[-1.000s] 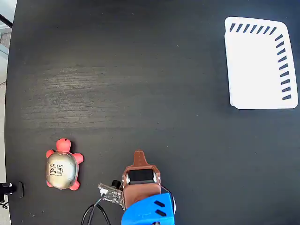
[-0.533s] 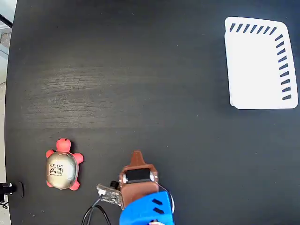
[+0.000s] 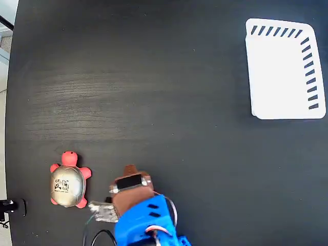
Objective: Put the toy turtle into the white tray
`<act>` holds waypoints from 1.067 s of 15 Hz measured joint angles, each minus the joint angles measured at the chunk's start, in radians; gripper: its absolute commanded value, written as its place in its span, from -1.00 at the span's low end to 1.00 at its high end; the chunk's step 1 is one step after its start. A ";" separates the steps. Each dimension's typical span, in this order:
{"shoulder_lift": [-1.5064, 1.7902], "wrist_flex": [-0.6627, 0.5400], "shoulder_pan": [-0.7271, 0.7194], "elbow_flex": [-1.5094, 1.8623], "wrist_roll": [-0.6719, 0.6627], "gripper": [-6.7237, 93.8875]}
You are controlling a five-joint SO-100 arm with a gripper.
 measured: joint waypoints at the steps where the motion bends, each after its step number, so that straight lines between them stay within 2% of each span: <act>1: -0.032 0.012 -0.034 -0.051 -0.011 -0.87; 4: -0.213 0.084 -0.109 -0.239 -0.041 -0.87; 6: -0.365 0.181 -0.156 -0.388 -0.071 -0.87; 9: -0.600 0.298 -0.210 -0.643 -0.187 -0.81; 10: -0.664 0.308 -0.219 -0.706 -0.229 -0.64; 14: -0.813 0.373 -0.272 -0.868 -0.376 -0.18; 16: -0.815 0.413 -0.321 -0.881 -0.494 -0.06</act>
